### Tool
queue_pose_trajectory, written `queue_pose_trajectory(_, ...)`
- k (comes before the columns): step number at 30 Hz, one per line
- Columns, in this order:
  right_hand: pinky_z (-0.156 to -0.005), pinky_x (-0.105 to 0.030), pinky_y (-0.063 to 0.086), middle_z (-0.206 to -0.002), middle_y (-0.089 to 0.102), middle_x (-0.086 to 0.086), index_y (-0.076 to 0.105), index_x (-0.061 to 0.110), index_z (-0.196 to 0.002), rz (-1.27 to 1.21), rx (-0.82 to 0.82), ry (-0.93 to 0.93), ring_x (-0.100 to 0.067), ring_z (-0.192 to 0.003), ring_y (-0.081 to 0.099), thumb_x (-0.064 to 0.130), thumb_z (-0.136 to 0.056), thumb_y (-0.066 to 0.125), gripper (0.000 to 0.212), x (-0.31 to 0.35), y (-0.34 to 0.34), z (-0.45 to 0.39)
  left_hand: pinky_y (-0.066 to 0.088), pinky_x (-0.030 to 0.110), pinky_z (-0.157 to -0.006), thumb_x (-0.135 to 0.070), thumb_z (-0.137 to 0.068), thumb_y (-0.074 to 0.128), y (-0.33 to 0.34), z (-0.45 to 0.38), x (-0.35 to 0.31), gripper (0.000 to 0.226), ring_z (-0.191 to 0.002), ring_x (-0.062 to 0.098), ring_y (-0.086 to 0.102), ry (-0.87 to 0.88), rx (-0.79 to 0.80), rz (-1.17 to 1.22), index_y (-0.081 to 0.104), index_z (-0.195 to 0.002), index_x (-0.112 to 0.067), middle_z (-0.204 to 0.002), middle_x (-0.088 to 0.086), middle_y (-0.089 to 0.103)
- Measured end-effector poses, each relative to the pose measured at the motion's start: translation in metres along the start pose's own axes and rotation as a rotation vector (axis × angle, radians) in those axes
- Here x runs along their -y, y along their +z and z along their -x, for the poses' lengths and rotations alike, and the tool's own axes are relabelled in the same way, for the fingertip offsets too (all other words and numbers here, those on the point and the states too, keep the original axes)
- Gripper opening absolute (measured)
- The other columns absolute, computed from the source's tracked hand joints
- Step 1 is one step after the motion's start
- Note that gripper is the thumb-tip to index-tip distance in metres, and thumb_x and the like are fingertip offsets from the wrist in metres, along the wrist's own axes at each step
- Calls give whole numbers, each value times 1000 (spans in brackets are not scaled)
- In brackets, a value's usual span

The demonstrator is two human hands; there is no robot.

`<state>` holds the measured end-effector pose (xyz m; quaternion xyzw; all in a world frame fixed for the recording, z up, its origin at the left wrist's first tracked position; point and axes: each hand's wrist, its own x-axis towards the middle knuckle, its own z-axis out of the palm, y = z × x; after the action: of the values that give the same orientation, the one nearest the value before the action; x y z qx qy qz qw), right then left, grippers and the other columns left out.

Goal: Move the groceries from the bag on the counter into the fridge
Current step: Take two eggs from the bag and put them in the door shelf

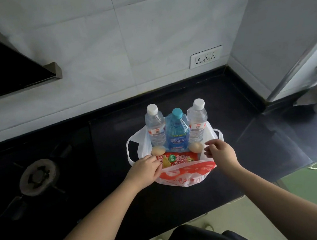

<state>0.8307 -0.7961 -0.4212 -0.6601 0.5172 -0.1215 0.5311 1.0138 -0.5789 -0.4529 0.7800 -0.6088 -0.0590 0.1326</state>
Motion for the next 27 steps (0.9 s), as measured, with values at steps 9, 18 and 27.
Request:
queue_pose_trajectory(9,-119,-39,12,-162,10,-4,8,16,-154,660,185,-289,-21,-148,9,26,-100,31,59,-39,5,-16,45,40,-103,-27,-84,67,15,2,19,41,-113,23,58,-239,-22,-207,60,-121,-9,-118,6,63)
queue_pose_trajectory(18,-119,-36,9,-163,5,-5,9,12,-153,883,252,-260,-17,-149,0,31,-101,26,58,-51,5,-30,45,33,-101,-33,-84,67,17,-6,16,38,-109,16,59,-418,44,-124,64,-116,-14,-116,0,64)
queue_pose_trajectory(27,-110,-44,32,-143,46,-8,45,12,-138,643,-83,-448,-28,-132,40,24,-95,54,46,-24,1,-14,49,41,-83,-19,-73,77,5,-16,0,40,-104,24,59,-186,-141,-119,60,-109,-18,-108,3,62)
